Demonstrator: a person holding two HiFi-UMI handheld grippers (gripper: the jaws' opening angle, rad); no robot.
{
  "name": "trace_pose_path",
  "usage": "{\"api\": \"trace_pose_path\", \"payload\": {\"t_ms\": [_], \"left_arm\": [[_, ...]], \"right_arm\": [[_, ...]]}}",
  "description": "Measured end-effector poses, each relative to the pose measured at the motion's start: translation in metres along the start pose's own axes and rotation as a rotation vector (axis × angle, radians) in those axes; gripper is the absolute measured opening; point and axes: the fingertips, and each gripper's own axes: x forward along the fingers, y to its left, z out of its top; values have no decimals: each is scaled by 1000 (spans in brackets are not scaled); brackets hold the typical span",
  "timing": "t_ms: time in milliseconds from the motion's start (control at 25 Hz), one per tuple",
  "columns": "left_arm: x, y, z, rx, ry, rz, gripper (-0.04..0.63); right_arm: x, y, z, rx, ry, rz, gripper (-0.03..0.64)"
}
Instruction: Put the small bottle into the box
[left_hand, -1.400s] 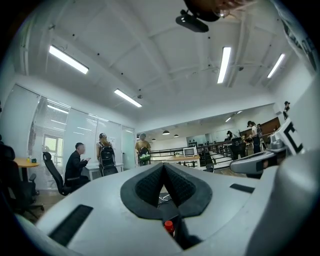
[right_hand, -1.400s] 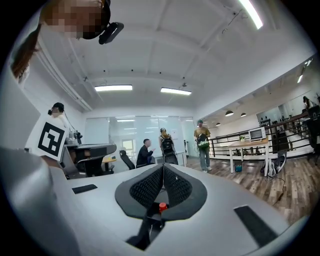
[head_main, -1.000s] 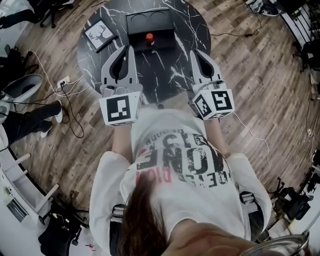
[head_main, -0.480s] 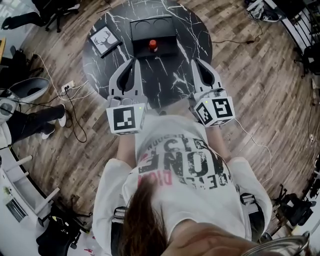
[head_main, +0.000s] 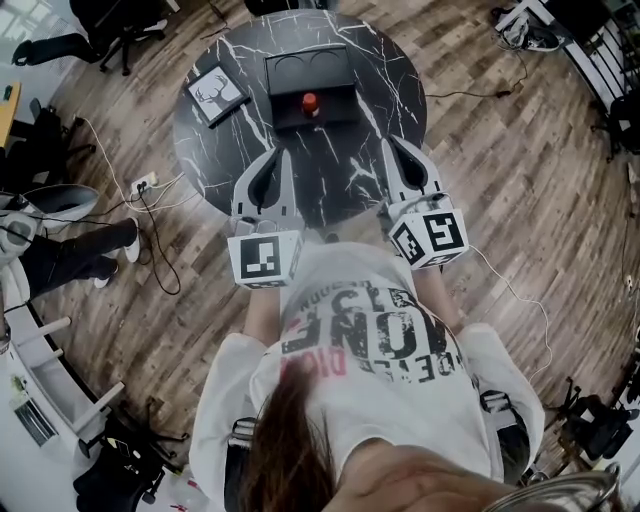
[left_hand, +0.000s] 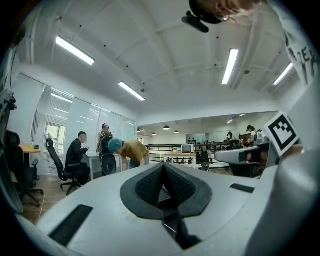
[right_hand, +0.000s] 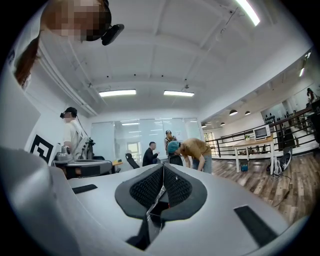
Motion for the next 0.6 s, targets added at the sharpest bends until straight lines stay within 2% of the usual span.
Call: {"api": "trace_pose_path", "payload": {"t_ms": [600], "left_arm": [[3,-15,-21,-10,51,-30,3]], "right_arm": [[-7,-6,-9,16,28,16,2]]}}
